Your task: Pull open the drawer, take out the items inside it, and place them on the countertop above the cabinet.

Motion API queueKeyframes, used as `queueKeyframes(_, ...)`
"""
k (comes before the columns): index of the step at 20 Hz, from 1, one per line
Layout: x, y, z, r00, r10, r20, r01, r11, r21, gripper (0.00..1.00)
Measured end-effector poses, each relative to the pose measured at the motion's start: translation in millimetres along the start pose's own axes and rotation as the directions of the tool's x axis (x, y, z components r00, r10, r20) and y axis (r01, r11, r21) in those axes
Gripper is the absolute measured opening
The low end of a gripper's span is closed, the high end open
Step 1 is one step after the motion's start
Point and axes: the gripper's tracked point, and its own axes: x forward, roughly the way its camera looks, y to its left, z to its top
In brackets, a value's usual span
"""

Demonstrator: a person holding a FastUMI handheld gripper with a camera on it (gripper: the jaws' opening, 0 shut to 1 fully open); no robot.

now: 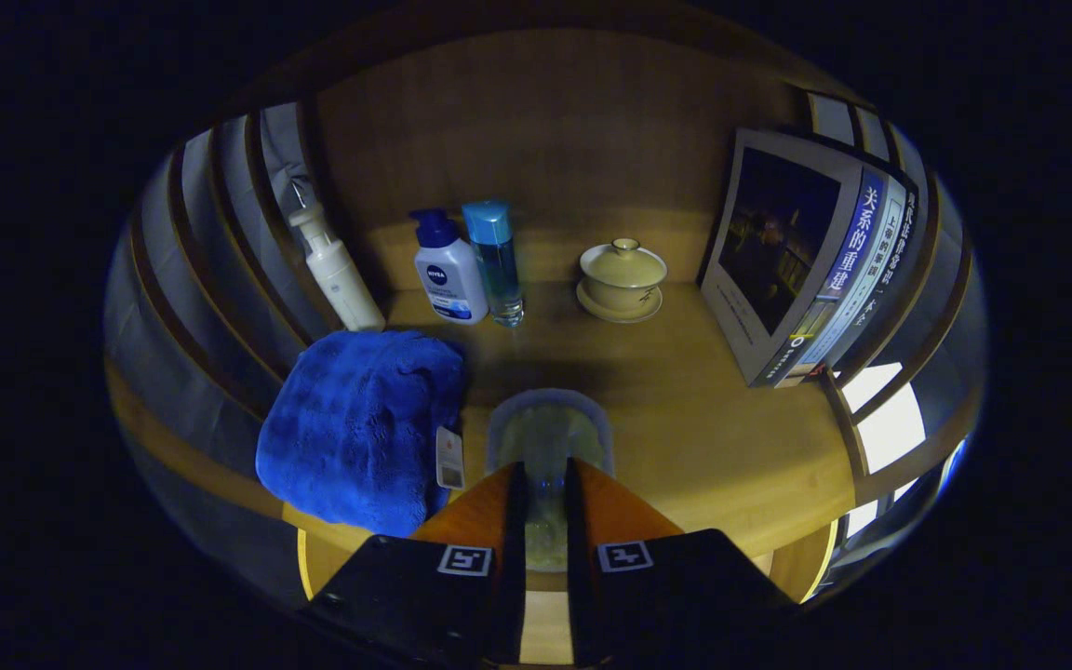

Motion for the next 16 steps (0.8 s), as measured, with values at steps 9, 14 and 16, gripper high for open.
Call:
queueKeyframes(9,-57,-2,-6,0.983,-0.008,0.185,0.005,1.0,0.014,1.0)
queueKeyframes(14,-108,4,-23,0.952,-0.005,0.307,0.003,1.0,0.009,0.99)
queueKeyframes(16,-130,4,-29,0.934,-0.011,0.357,0.011,1.0,0.001,0.99)
